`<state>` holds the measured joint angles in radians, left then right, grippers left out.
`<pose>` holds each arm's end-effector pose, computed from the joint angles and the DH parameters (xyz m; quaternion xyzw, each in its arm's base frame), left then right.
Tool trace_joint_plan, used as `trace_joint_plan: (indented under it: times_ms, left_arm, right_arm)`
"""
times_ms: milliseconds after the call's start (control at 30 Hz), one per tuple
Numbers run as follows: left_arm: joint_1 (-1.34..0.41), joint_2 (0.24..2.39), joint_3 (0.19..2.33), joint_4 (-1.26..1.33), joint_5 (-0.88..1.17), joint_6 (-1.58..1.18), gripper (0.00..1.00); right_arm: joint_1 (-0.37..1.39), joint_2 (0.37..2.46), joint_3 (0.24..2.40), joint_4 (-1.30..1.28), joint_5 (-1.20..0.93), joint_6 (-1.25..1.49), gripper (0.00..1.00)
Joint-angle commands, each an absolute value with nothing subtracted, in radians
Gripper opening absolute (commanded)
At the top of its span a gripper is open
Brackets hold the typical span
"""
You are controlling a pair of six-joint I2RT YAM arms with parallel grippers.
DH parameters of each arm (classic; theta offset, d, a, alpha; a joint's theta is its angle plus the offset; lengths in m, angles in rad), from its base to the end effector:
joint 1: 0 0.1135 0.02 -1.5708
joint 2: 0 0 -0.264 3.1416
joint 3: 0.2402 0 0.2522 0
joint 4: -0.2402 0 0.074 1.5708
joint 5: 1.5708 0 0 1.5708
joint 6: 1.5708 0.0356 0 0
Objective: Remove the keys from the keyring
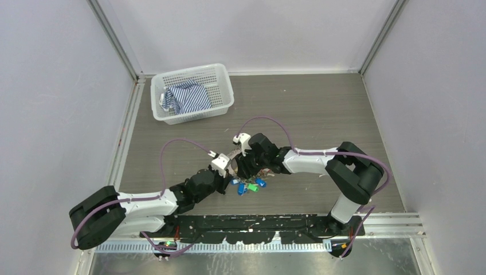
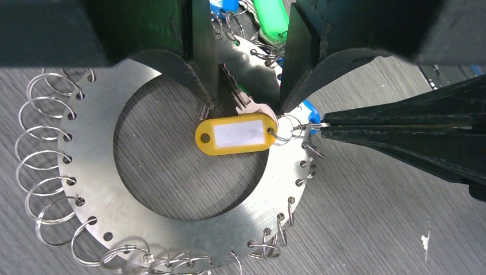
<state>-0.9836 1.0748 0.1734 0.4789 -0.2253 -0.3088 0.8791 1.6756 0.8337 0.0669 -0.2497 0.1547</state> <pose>0.1133 -0.1559 0.1462 0.2186 0.8075 -0.2496 0.4877 0.2057 0.2621 0.1574 -0.3692 0.8383 0.2898 0.2775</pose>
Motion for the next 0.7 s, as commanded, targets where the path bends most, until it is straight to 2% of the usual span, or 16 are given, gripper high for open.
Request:
trace_joint_plan:
  times_ms: [0, 300, 400, 567, 667]
  left_arm:
    - [-0.970, 1.050, 0.169, 0.497, -0.239, -0.316, 0.00]
    - [-0.964, 1.035, 0.161, 0.509, -0.242, -0.325, 0.00]
    - [-0.963, 1.026, 0.155, 0.514, -0.248, -0.332, 0.00]
    - [-0.962, 1.006, 0.148, 0.510, -0.281, -0.349, 0.00]
    - [-0.962, 0.964, 0.140, 0.520, -0.284, -0.340, 0.00]
  right_arm:
    - [0.903, 1.696, 0.882, 0.052, -0.168, 0.103, 0.47]
    - [0.969, 1.689, 0.827, 0.170, -0.004, 0.040, 0.50]
    - [0.972, 1.709, 0.834, 0.186, -0.003, 0.027, 0.44]
    - [0.974, 1.701, 0.795, 0.262, 0.032, 0.037, 0.43]
    - [0.973, 1.709, 0.800, 0.271, 0.052, 0.049, 0.34]
